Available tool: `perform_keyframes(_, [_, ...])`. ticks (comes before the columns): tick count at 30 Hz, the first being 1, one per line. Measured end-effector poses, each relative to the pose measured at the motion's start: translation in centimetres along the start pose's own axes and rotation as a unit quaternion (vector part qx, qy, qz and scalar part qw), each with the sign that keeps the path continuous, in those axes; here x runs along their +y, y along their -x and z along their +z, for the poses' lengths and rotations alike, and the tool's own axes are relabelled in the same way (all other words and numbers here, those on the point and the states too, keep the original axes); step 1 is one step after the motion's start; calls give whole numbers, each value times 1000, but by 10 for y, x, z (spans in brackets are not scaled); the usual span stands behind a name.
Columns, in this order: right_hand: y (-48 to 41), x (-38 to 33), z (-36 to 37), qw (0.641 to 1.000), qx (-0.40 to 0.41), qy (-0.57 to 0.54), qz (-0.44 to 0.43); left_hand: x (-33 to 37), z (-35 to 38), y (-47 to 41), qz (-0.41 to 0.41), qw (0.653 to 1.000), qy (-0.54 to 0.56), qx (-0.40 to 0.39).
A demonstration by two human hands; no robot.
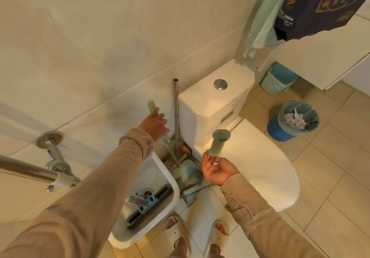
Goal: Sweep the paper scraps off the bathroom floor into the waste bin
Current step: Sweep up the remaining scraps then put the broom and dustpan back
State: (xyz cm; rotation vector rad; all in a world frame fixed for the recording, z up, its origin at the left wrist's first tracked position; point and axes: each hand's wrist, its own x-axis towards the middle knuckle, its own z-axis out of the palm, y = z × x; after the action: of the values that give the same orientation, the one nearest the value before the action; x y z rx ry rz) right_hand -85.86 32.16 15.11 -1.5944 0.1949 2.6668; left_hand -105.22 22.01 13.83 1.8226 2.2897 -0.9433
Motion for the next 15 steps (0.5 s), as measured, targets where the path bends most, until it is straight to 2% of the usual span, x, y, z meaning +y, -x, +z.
perform_keyframes(6, [-24, 7, 38, 999, 6, -29, 11, -2, -15, -3, 9, 1000, -16, -21])
perform_keyframes(12, [-39, 7, 85, 996, -23, -72, 44, -15, -25, -1, 21, 999, -37, 31])
perform_keyframes(15, [-54, 8, 98, 996, -17, -91, 15, -8, -10, 0, -14, 1000, -11, -15])
